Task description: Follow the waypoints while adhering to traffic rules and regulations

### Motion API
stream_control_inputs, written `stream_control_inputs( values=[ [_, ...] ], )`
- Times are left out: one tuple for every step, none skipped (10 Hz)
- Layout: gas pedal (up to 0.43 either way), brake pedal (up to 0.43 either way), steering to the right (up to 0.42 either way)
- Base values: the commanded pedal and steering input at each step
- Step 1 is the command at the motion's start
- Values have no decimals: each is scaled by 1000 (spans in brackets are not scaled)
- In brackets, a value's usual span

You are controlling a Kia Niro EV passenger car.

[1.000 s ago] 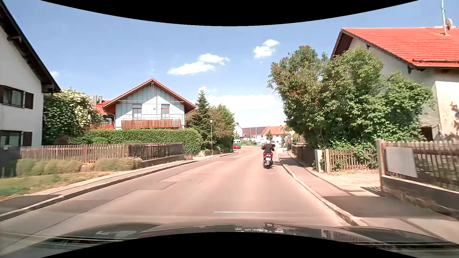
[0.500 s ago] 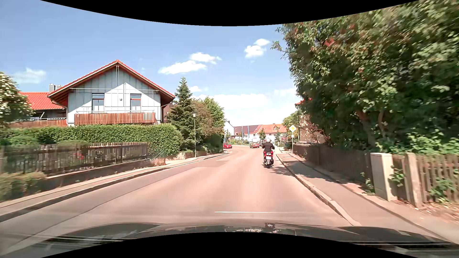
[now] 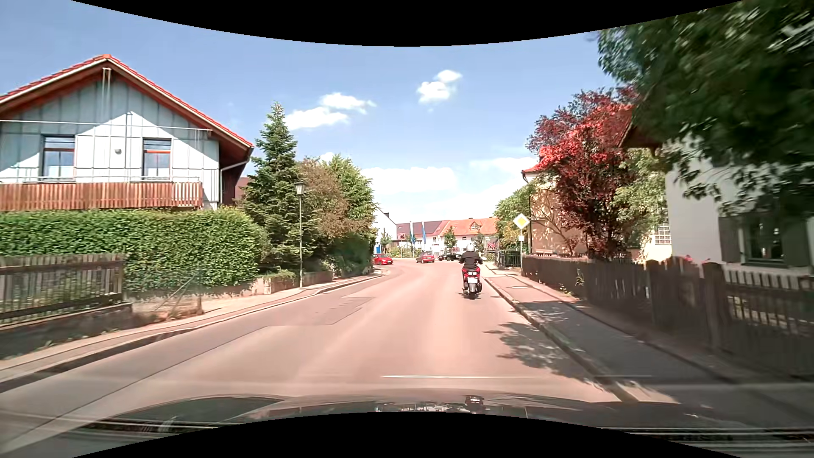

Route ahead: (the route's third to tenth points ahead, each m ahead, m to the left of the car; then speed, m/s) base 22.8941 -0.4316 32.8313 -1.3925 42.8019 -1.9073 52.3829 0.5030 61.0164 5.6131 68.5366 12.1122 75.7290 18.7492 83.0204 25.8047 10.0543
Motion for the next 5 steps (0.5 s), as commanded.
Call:
stream_control_inputs(
  values=[
    [39, 6, 41],
    [39, 12, 39],
    [39, 12, 39],
    [59, 12, 39],
    [79, 6, 38]
  ],
)
